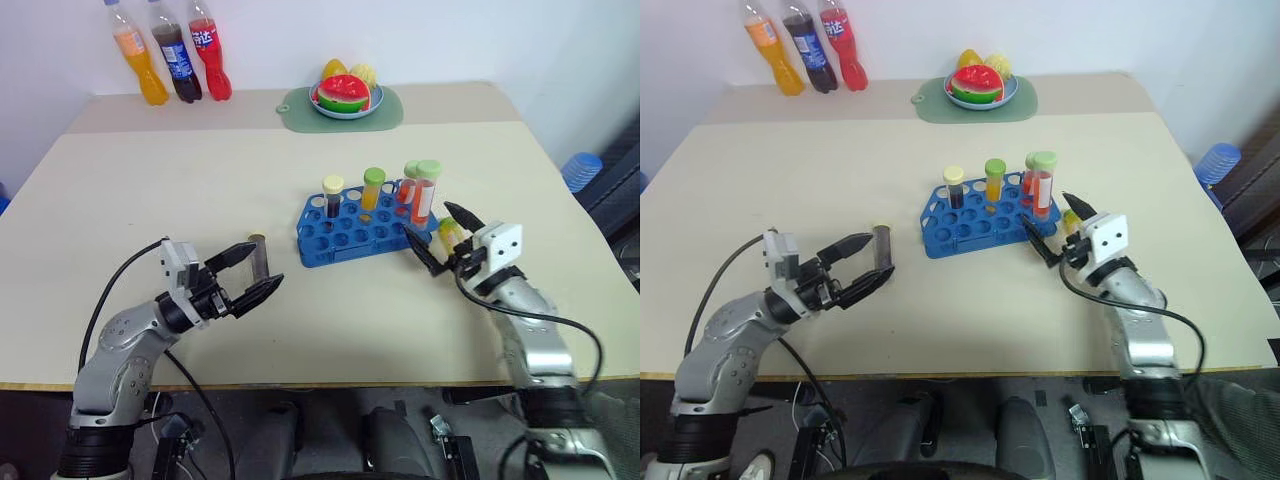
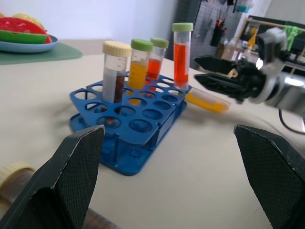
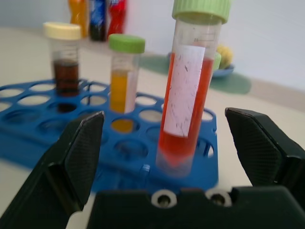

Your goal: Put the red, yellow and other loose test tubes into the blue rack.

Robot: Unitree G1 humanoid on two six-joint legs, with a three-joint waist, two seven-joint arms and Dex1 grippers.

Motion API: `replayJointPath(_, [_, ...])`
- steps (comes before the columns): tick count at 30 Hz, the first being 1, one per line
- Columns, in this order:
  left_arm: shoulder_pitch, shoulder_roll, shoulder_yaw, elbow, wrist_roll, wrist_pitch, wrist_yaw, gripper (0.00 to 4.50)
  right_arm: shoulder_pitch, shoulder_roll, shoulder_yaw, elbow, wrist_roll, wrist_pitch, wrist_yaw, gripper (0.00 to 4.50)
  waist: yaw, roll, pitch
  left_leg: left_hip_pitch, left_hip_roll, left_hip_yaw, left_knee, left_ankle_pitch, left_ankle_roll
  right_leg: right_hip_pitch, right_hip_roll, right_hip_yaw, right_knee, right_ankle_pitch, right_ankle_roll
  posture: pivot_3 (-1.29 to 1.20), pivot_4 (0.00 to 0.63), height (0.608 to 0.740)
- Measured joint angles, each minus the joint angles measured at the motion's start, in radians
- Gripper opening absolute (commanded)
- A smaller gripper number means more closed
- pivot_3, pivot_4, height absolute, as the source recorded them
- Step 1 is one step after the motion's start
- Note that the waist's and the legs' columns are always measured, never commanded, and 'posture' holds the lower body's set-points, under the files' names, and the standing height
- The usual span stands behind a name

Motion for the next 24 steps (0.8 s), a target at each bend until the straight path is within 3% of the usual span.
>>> replayJointPath(5, [-0.008,-0.007,-0.013,0.008,0.006,-0.003,-0.008,4.50,-0.074,-0.119,-0.039,-0.146,0.168,0.394,-0.001,4.46,-0.002,0.000,0.000,-0.001,0.001,0.001,0.000,0.000,0.000,-0.001,0.000,0.000,-0.001,0.000,0.000,0.00,0.150,0.740])
replayJointPath(8, [-0.012,-0.008,-0.015,0.016,0.009,-0.003,-0.012,4.50,-0.171,-0.133,-0.039,-0.137,0.214,0.523,-0.003,4.46,0.001,-0.001,0.000,-0.002,0.002,0.001,0.000,0.000,0.001,-0.001,0.000,0.000,-0.001,0.000,0.000,0.00,0.150,0.740])
replayJointPath(19, [0.022,-0.010,-0.013,-0.003,0.012,-0.001,0.000,4.50,-0.365,-0.139,0.044,0.125,0.161,0.579,0.071,4.46,-0.002,-0.002,0.001,-0.005,0.001,0.002,0.000,-0.001,0.002,-0.004,0.001,0.000,-0.002,0.000,0.000,0.00,0.150,0.740])
replayJointPath(22, [0.037,-0.010,-0.010,-0.022,0.012,-0.001,0.008,4.50,-0.404,-0.134,0.052,0.179,0.138,0.558,0.092,3.72,-0.001,-0.002,0.001,-0.005,0.001,0.002,0.000,-0.001,0.002,-0.004,0.001,0.000,-0.002,0.000,0.000,0.00,0.150,0.740])
replayJointPath(24, [0.038,-0.009,-0.008,-0.029,0.010,-0.001,0.012,4.50,-0.422,-0.128,0.053,0.197,0.128,0.545,0.101,2.81,0.000,-0.002,0.001,-0.005,0.001,0.002,0.001,-0.001,0.002,-0.004,0.001,0.000,-0.002,0.000,0.000,0.00,0.150,0.740])
